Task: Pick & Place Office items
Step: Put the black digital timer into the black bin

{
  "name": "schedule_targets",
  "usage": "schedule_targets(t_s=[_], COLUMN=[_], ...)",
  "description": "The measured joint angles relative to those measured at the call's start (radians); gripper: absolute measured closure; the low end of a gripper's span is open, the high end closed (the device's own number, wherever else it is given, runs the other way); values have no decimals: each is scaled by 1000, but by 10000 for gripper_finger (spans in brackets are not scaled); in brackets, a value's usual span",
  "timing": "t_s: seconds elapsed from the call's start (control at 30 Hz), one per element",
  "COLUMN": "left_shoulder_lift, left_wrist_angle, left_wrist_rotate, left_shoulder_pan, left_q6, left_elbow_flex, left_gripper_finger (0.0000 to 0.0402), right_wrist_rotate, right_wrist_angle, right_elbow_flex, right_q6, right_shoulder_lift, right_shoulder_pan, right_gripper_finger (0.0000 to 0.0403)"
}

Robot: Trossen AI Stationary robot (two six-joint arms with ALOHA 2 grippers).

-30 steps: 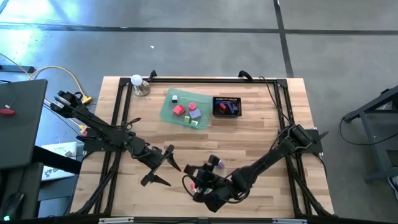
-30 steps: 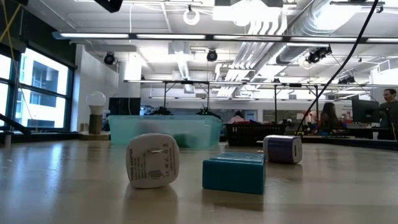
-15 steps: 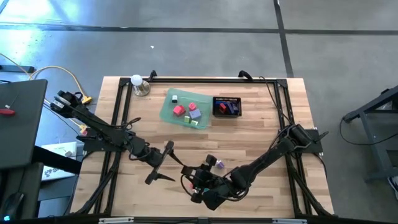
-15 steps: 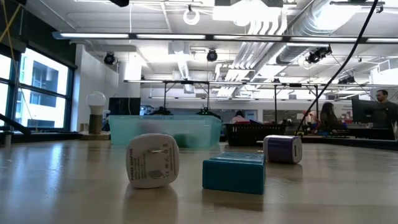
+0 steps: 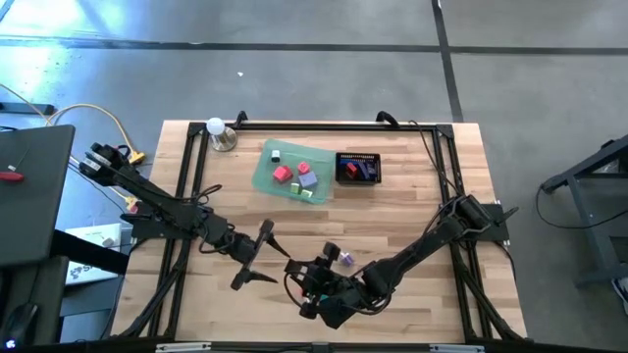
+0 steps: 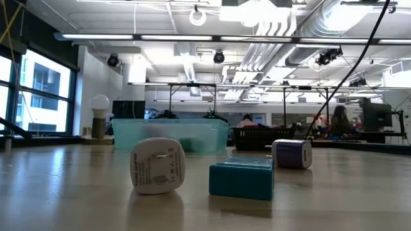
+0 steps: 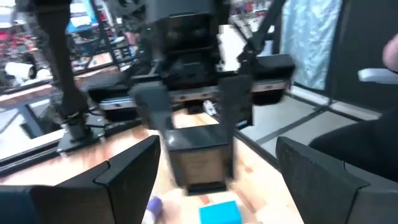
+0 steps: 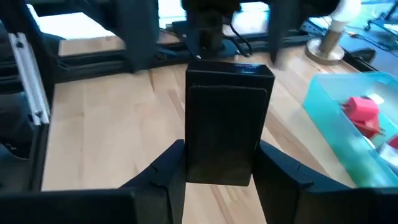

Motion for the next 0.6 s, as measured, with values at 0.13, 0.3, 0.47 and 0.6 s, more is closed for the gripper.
schedule_targets(t_s=[0.13,0.3,0.47,0.6], left_shoulder_lift=[0,0,39,109], left_wrist_angle=[4,5,42,130], left_wrist_rotate=[1,10,15,33], left_shoulder_pan=[14,29,43,45], left_q6=[-1,-18,-56,-63], left_elbow_flex=[0,0,0,0], left_gripper_finger=[89,89,89,89], right_wrist_rotate=[-1,1,1,-3], right_wrist_angle=[14,23,30,30], right_elbow_flex=[0,0,0,0], right_q6=[-7,-13,-32,-35], right_shoulder_lift=[0,0,0,0], right_shoulder_pan=[-1,-2,-5,-13], right_gripper_finger=[265,265,265,265])
